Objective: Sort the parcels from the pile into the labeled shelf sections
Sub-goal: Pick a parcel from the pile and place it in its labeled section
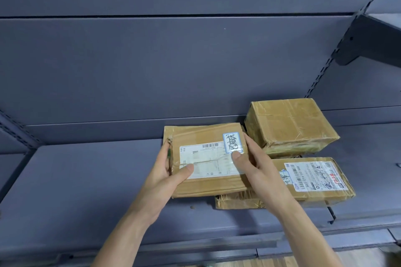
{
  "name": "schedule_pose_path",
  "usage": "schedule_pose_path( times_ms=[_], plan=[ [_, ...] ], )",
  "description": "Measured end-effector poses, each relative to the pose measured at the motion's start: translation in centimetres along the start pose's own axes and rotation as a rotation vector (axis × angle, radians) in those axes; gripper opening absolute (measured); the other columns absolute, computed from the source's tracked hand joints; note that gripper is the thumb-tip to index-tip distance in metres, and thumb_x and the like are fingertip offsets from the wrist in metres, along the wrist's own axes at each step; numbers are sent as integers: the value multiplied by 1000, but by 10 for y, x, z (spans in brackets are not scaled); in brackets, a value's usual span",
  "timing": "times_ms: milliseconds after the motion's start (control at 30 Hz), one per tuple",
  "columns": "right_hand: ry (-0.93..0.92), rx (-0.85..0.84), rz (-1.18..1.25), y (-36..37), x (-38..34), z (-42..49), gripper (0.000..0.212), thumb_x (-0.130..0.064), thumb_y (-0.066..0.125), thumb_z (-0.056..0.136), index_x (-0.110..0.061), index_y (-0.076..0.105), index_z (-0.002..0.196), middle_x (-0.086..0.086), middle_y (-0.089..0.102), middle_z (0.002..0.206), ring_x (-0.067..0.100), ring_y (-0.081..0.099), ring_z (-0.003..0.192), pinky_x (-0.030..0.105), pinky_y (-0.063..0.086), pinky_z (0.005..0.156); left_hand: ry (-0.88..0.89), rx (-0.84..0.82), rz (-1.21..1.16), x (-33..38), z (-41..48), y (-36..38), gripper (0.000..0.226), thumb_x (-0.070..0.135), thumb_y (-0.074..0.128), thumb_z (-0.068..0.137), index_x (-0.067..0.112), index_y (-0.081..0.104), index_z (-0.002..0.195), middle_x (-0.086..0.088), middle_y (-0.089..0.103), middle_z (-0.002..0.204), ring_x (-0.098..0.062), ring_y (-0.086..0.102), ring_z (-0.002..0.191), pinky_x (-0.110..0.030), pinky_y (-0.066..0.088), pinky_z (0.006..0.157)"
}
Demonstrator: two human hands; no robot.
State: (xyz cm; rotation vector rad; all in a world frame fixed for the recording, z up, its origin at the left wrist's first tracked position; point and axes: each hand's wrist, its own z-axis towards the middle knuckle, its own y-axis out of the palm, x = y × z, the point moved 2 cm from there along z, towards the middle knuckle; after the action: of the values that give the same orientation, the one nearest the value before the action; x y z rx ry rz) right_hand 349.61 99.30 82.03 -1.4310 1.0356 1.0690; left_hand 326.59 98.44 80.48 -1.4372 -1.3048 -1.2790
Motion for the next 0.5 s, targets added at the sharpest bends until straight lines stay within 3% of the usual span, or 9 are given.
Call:
schedule_pose_path(
  times_ms=[133,300,400,500],
  plan=[
    [25,-22,-34,-6,4,-4,55,-43,59,101,-53,36,149,-29,58,137,-2,51,131,43,38,115,17,65,-13,2,3,5,62,22,66,101,43,38,152,9,66,139,-16,62,130,-51,42,114],
    [30,-68,-55,-9,7,-8,69,-46,65,95,-53,27,152,-27,53,144,4,45,139,44,36,117,40,154,2,6,3,12,57,28,60,103,41,37,153,20,64,138,-4,59,130,-43,41,116],
    [43,-73,-48,-7,8,-8,81,-55,68,87,-52,22,154,-24,49,149,6,42,142,45,34,118,17,149,30,1,-3,11,59,33,62,101,37,38,155,21,60,143,-3,54,135,-41,37,119],
    [64,-61,0,-2,12,-6,87,-59,68,80,-50,24,154,-25,58,139,4,51,134,44,38,116,-2,92,75,-6,-10,9,46,34,59,104,39,48,148,21,63,139,-1,58,130,-34,41,112]
  ],
)
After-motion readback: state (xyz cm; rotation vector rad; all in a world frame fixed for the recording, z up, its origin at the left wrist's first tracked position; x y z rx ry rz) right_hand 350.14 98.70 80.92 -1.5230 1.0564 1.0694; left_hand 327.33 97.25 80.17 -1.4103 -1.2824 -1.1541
